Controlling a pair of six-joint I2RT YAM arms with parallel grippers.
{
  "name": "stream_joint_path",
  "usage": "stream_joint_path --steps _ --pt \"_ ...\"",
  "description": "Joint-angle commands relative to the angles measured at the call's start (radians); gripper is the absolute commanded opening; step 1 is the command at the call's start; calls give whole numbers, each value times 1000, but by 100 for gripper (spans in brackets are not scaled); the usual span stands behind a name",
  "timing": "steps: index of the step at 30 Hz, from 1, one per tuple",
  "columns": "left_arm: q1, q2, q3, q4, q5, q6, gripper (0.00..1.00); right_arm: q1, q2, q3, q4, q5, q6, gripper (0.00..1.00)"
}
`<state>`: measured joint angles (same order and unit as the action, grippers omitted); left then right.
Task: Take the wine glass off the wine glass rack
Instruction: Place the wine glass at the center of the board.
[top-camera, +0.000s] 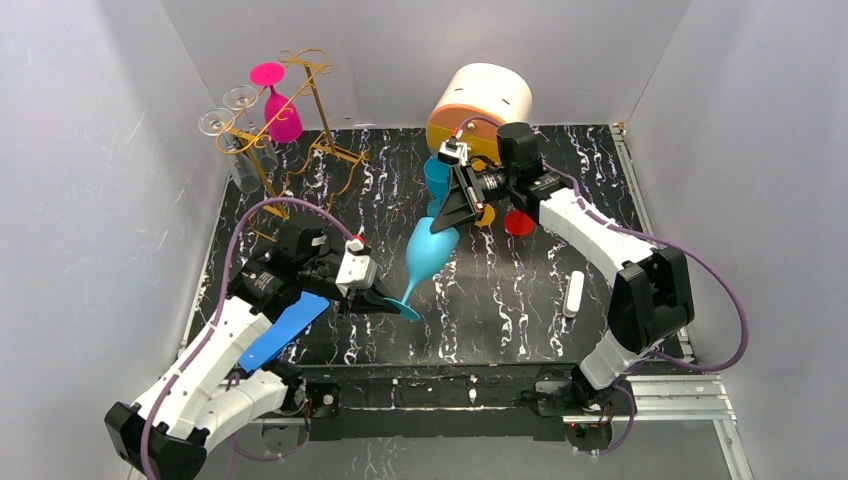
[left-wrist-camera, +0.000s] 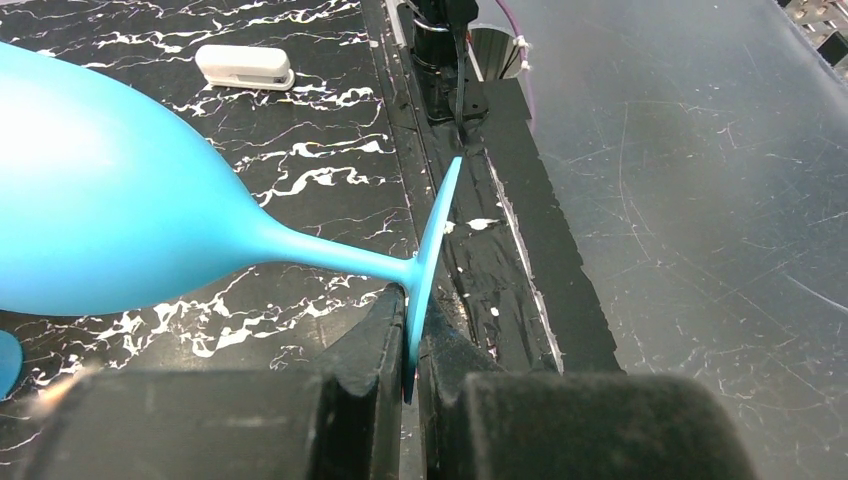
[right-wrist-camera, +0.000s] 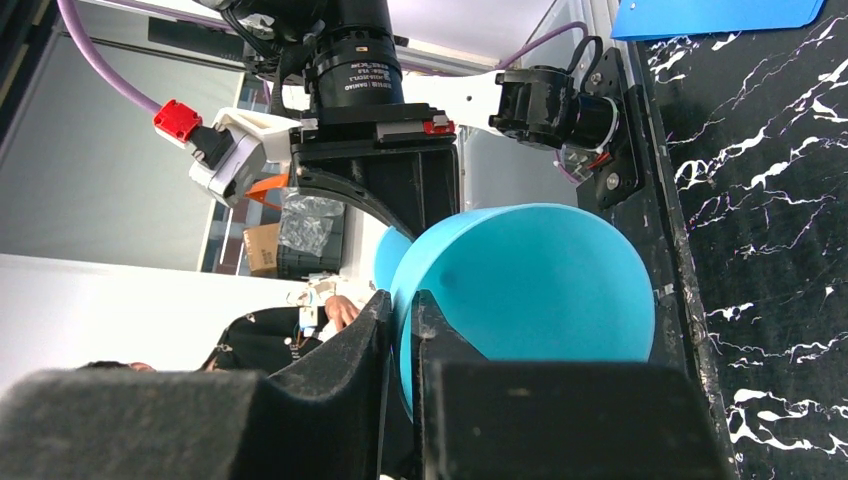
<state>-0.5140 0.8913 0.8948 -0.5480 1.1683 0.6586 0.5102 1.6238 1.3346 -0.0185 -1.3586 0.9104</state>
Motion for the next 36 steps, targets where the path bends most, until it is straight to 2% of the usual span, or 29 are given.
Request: stream_joint_path --steps 1,4,14,21,24,31,36 --pt "2 -12 62 -36 -24 1 0 -1 -13 69 -102 -11 -77 8" --pt "2 -12 66 -37 -26 4 0 -1 -14 71 -100 -4 -77 1" --pt "2 -2 74 -38 -21 7 0 -1 -34 46 -83 -8 -77 1" --pt "2 -2 79 -38 -26 -27 13 -1 -40 40 -82 7 -80 1" --pt "2 -5 82 -38 -28 -39 24 -1 -45 36 -82 14 -85 1" --pt "2 -8 81 -38 -51 -45 35 -1 -55 23 -83 32 -91 1" --pt "2 -7 81 -39 -53 -50 38 -1 -62 14 -95 50 -103 1"
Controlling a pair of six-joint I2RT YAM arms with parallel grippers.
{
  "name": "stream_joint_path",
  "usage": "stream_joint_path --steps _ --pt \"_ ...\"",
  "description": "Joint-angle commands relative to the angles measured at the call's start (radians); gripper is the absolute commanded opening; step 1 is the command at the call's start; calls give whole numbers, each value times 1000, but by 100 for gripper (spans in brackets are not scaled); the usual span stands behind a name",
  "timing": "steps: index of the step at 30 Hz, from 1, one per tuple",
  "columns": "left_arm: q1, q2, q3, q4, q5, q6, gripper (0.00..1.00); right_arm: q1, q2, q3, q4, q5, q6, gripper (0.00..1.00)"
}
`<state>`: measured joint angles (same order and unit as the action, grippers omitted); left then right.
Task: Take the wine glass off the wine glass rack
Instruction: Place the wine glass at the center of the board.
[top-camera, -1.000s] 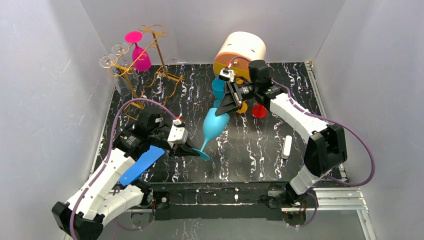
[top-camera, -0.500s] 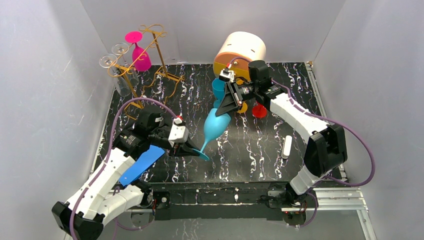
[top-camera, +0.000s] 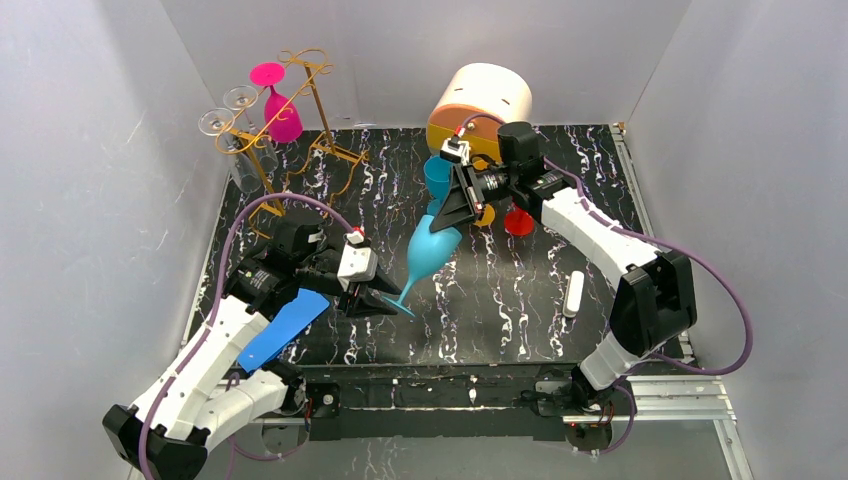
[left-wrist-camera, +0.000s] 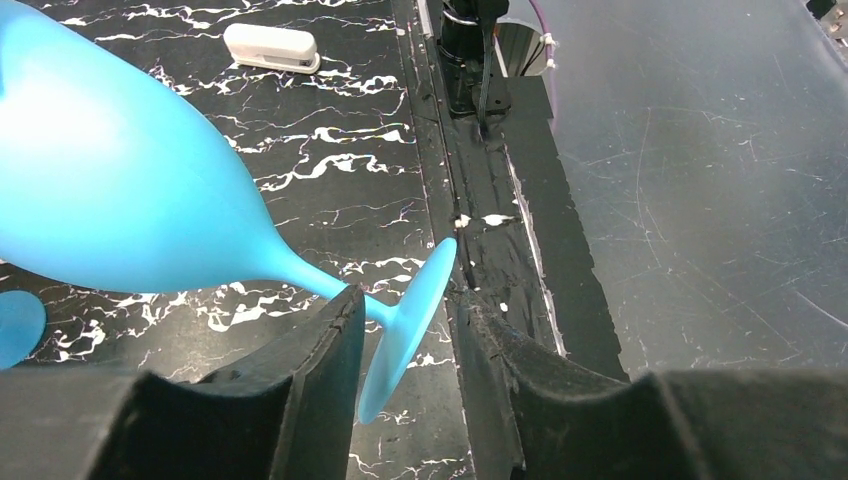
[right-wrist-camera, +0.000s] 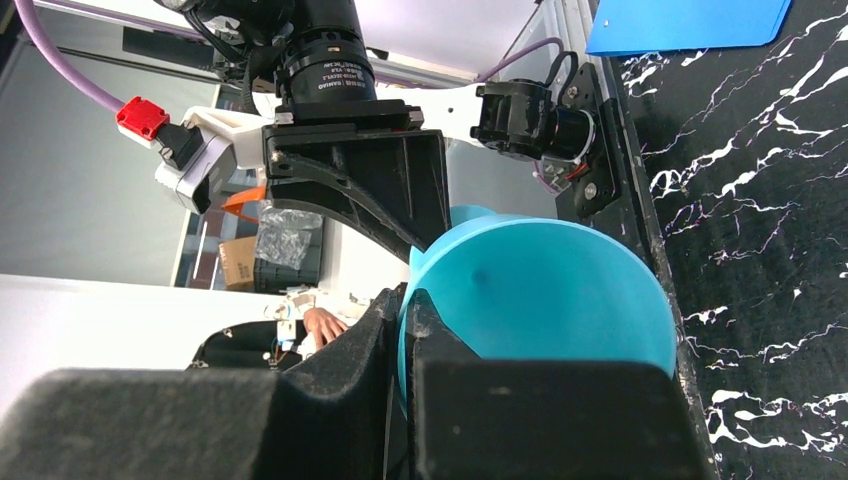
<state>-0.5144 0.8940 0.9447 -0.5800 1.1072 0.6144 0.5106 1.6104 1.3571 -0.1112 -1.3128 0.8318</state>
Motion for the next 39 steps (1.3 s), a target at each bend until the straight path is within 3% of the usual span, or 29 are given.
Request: stream_joint_path --steps 1,4,13,19,23,30,35,39 --pt "2 -12 32 -9 5 -5 38 -1 -48 -7 -18 11 -36 1" --pt "2 -17 34 -9 -21 -7 45 -1 -45 15 -110 56 -103 1" --pt "2 -32 44 24 -160 -61 83 -1 -75 48 -363 349 -286 1" --pt "2 -78 -13 213 -430 -261 98 -1 -135 44 -457 598 -351 1" --pt "2 -115 -62 362 -743 -513 98 -1 -217 16 -483 857 -351 1" --pt "2 -94 -12 256 -1173 -723 98 -2 -328 -4 -557 1226 -394 1" --pt "2 10 62 100 -1227 -793 98 -1 -350 -26 -606 1422 -396 1" --pt "2 46 95 67 -1158 -807 98 -1 -405 -97 -569 1545 -347 1"
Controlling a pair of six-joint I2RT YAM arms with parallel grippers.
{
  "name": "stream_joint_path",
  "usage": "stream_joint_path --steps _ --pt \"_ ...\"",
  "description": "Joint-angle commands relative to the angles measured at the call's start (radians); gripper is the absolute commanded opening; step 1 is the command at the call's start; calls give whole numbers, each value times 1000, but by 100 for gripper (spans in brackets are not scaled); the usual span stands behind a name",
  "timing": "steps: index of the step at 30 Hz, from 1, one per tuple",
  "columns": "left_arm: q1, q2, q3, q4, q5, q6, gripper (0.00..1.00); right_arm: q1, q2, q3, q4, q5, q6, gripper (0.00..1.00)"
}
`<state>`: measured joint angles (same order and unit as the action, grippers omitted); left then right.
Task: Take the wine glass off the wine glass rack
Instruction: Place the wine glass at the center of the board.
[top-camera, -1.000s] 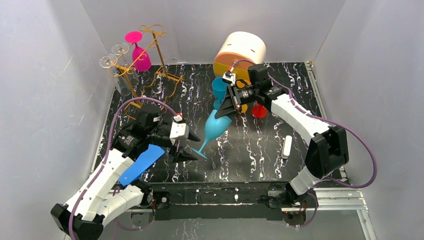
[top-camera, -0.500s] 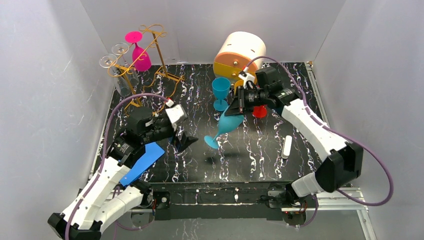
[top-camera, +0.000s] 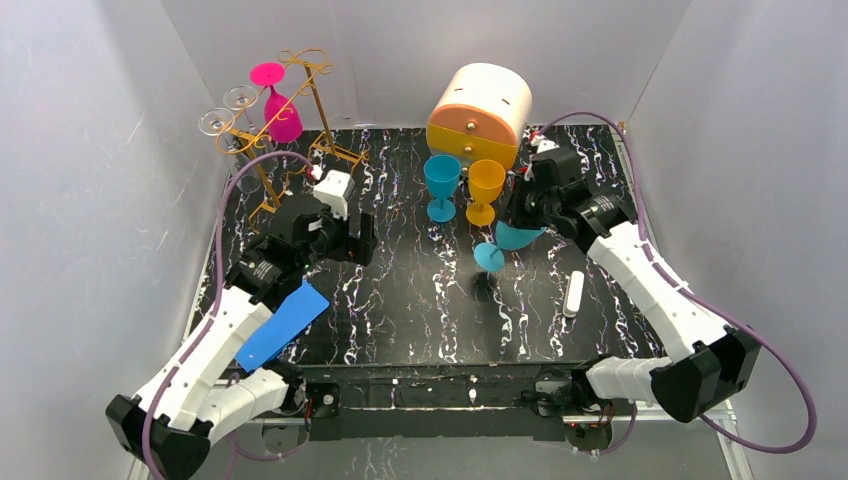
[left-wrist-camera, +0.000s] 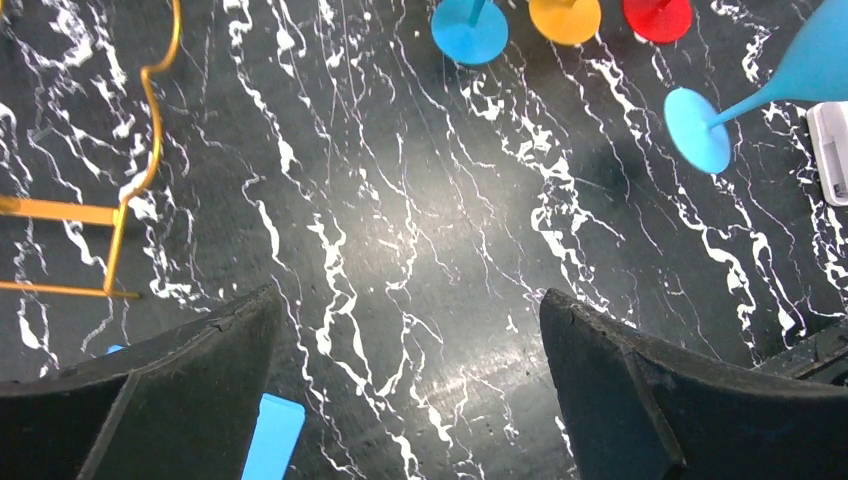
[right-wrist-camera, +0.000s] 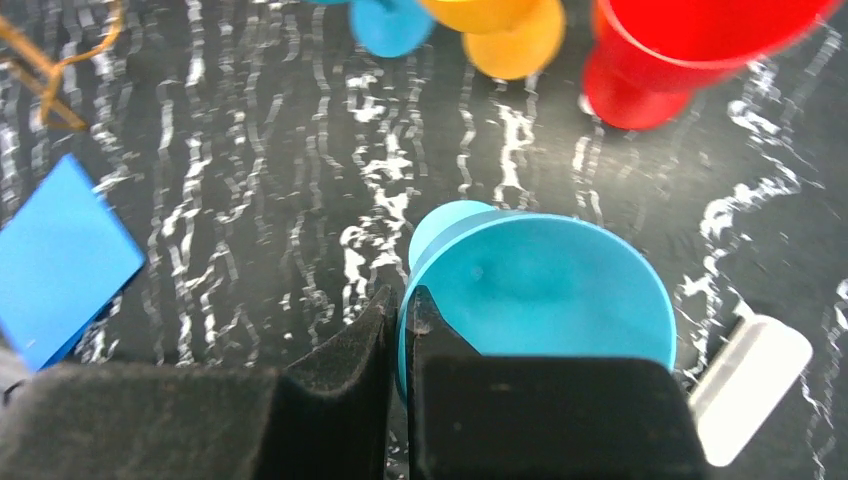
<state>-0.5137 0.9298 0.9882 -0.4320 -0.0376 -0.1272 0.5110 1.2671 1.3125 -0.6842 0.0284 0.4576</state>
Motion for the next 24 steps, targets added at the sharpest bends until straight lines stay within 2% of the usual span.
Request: stream_joint_path --steps 1,5,8,13,19,24 --pt "1 8 55 -79 6 -64 98 -2 -71 -61 8 238 39 1" --pt "1 -1 59 -72 94 7 98 -2 -79 -78 0 318 49 1" --pt "1 2 57 -80 56 1 98 -2 -73 -96 15 323 41 1" --pt "1 15 61 -99 51 -9 98 0 -48 -133 94 247 -37 1" --pt "1 2 71 -92 94 19 98 54 28 -71 94 334 -71 1" --pt "1 6 70 -93 104 20 98 57 67 -77 132 324 -100 1"
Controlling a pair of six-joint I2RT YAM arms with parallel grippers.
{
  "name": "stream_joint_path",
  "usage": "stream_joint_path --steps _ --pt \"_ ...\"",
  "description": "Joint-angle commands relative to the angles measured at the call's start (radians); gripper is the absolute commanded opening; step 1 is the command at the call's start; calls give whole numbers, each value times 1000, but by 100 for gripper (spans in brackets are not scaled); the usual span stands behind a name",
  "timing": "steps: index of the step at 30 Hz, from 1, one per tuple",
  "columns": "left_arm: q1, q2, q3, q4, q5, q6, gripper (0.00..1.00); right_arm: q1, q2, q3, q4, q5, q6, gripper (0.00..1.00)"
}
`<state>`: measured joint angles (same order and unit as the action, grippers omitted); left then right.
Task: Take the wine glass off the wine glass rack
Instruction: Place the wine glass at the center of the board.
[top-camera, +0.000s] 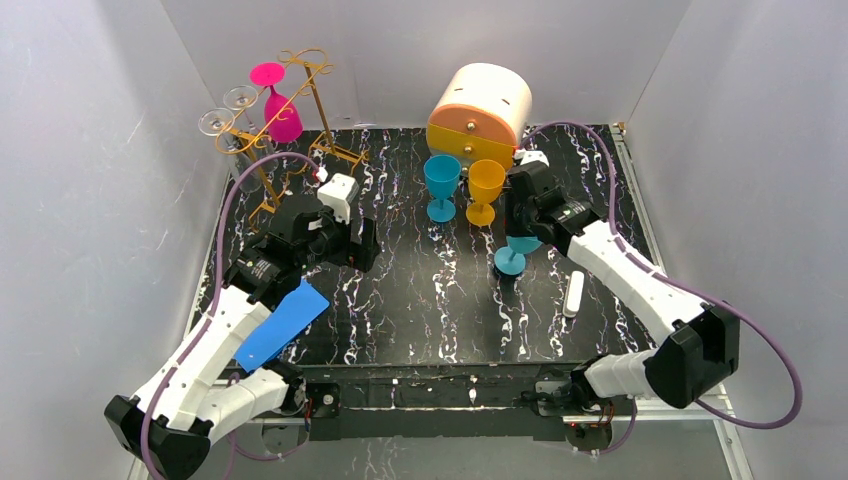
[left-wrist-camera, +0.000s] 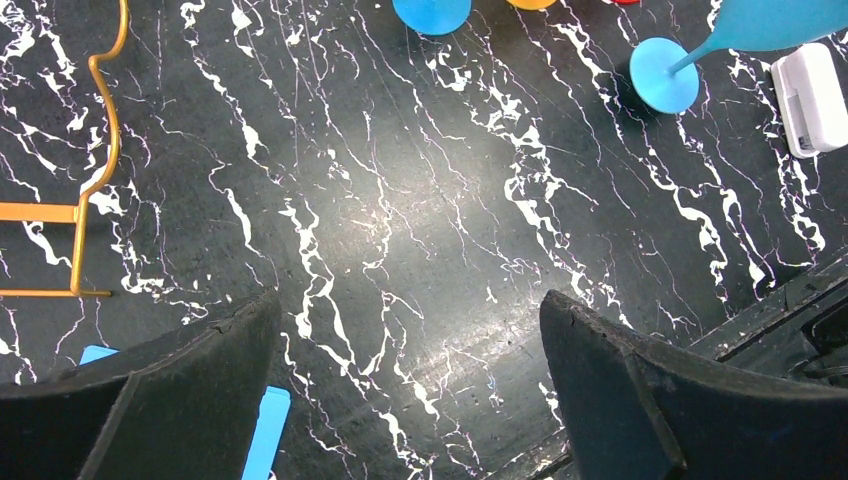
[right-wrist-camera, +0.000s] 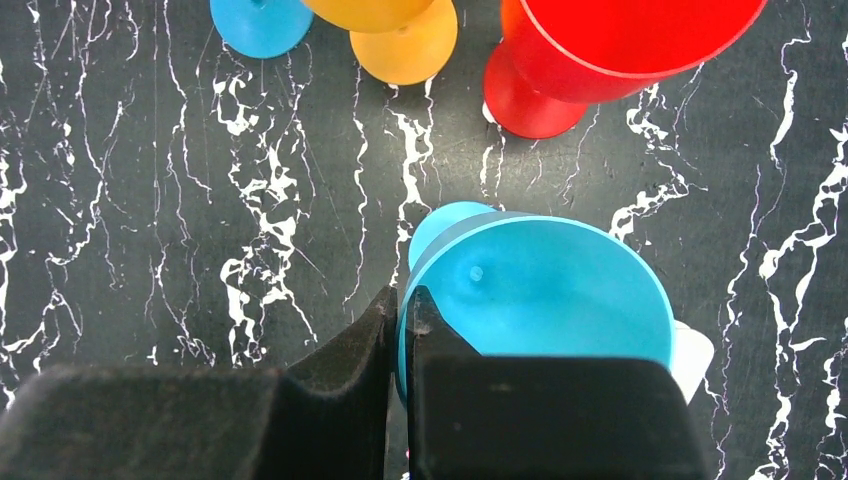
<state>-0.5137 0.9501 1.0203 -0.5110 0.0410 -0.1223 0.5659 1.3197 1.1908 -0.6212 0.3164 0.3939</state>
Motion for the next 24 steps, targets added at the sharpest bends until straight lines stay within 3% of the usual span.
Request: stream_joint_path --steps 1,11,15,24 --pt "1 -12 39 -14 27 15 98 2 23 42 72 37 -36 1" --pt "1 -2 35 -10 42 9 98 4 102 -3 111 73 -67 1" --pt "1 -8 38 -1 28 8 98 6 85 -84 227 79 -92 1" --pt "1 -24 2 5 16 8 98 6 126 -69 214 65 -142 1"
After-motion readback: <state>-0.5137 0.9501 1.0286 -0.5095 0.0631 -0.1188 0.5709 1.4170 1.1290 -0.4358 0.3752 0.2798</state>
